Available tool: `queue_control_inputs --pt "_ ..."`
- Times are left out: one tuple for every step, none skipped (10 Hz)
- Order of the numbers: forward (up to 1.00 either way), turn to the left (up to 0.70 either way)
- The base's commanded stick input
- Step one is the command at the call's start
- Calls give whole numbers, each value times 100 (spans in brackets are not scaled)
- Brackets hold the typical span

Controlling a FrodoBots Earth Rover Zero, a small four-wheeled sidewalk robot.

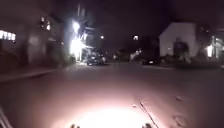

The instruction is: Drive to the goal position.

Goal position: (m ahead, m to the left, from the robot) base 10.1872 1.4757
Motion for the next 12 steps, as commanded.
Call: queue_control_inputs --pt "100 0" --pt "100 0" --pt "100 0" --pt "100 0" --pt "100 0" --pt "100 0" --pt "100 0" --pt "100 0" --pt "100 0" --pt "100 0" --pt "100 0" --pt "100 0"
